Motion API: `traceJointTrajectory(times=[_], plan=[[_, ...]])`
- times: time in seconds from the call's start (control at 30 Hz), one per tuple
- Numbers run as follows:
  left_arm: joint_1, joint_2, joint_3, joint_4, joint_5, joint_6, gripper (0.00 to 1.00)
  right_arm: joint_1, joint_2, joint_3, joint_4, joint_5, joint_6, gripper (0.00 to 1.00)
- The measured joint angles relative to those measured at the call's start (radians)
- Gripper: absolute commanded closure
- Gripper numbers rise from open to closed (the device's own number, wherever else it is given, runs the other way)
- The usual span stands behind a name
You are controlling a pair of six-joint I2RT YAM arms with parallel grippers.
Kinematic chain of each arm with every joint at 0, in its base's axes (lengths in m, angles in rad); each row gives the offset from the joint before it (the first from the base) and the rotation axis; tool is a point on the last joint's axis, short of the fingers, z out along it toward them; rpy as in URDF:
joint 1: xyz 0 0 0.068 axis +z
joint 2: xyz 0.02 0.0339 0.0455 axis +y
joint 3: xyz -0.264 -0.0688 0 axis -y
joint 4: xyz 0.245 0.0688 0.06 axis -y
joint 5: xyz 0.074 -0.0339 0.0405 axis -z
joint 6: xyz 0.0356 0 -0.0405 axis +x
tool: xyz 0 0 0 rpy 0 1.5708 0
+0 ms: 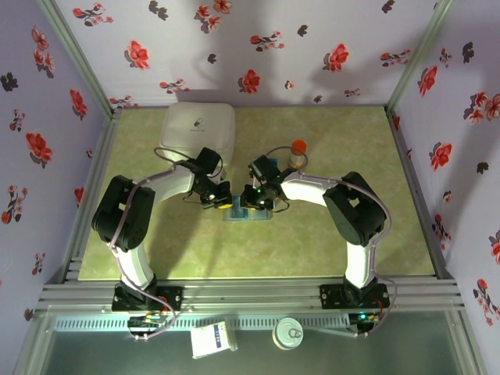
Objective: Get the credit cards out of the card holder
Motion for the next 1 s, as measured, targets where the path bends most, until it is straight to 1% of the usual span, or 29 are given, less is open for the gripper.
traceJointTrajectory(times=[0.17, 0.57, 1.0], plan=[[-0.02, 0.0, 0.014, -0.007, 0.0, 0.003, 1.0, -0.001, -0.001, -0.001, 0.0, 0.011, 0.006, 0.77], [-0.021, 0.027, 0.002, -0.014, -0.042, 0.011, 1.0, -0.007, -0.001, -0.006, 0.0, 0.018, 0.023, 0.75], [-0.021, 0.033, 0.0, -0.014, -0.042, 0.011, 1.0, -0.014, -0.016, -0.026, 0.023, 0.006, 0.033, 0.74]])
